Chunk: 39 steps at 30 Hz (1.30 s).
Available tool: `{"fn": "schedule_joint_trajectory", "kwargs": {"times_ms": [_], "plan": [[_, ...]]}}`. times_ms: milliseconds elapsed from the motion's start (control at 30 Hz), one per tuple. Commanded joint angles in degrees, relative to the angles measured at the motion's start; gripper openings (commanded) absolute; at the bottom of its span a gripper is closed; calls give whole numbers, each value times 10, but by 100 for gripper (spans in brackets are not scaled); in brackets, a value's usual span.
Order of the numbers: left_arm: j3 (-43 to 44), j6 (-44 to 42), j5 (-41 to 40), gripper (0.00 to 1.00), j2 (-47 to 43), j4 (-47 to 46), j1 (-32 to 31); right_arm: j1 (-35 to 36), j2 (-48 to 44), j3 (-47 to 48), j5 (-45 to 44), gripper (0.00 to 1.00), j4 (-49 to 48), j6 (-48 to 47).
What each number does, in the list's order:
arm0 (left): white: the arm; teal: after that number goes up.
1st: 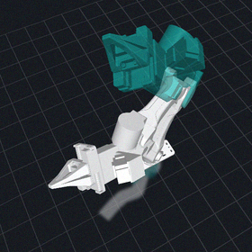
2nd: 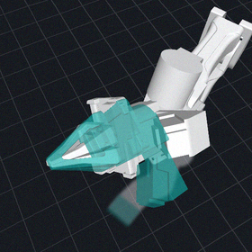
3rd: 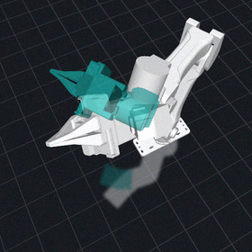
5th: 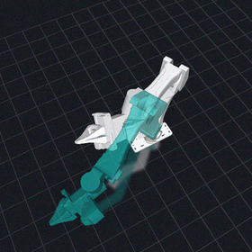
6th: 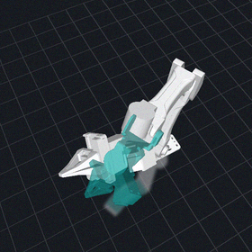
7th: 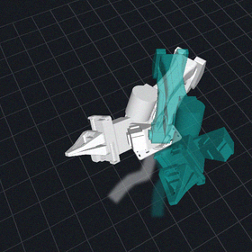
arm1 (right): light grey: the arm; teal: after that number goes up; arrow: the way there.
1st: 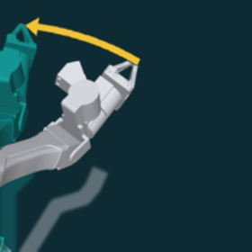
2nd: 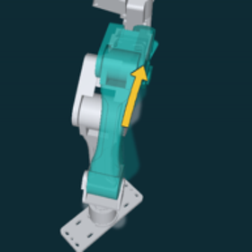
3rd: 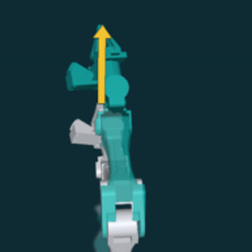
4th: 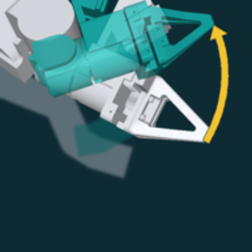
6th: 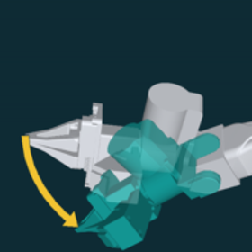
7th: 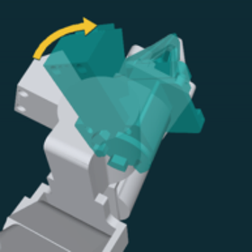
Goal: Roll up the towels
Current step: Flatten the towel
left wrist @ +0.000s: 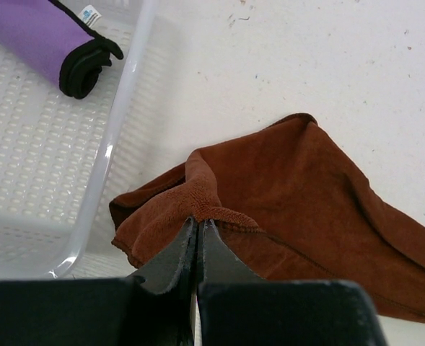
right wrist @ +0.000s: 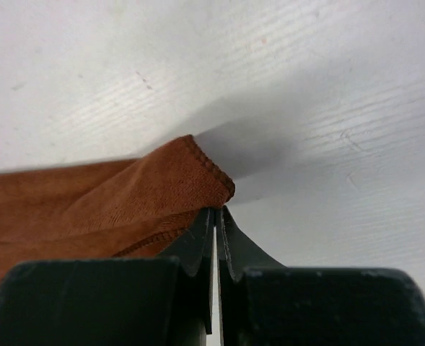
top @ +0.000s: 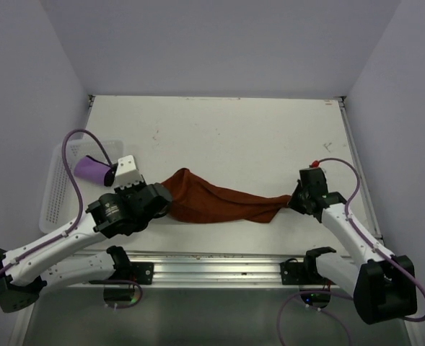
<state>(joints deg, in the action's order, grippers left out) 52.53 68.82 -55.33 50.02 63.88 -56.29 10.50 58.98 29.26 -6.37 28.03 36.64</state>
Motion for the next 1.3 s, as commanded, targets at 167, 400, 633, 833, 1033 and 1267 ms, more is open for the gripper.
{"fn": "schedule_joint_trajectory", "kwargs": {"times_ms": [167, 400, 633, 833, 1033, 1267], "plan": [[36, -191, 24, 0, 41, -232, 85, -15, -15, 147, -52, 0, 42, -5], [127, -343, 231, 0, 129, -360, 314, -102, 54, 286, -23, 0, 47, -8], [266, -381, 378, 0, 212, -372, 445, -215, 124, 439, 43, 0, 98, -8], [268, -417, 455, 0, 214, -420, 472, -222, 138, 507, 54, 0, 105, -10], [197, -421, 493, 0, 192, -444, 472, -225, 133, 546, 51, 0, 144, -30], [71, -414, 523, 0, 129, -459, 472, -227, 89, 484, 55, 0, 164, -46]]}}
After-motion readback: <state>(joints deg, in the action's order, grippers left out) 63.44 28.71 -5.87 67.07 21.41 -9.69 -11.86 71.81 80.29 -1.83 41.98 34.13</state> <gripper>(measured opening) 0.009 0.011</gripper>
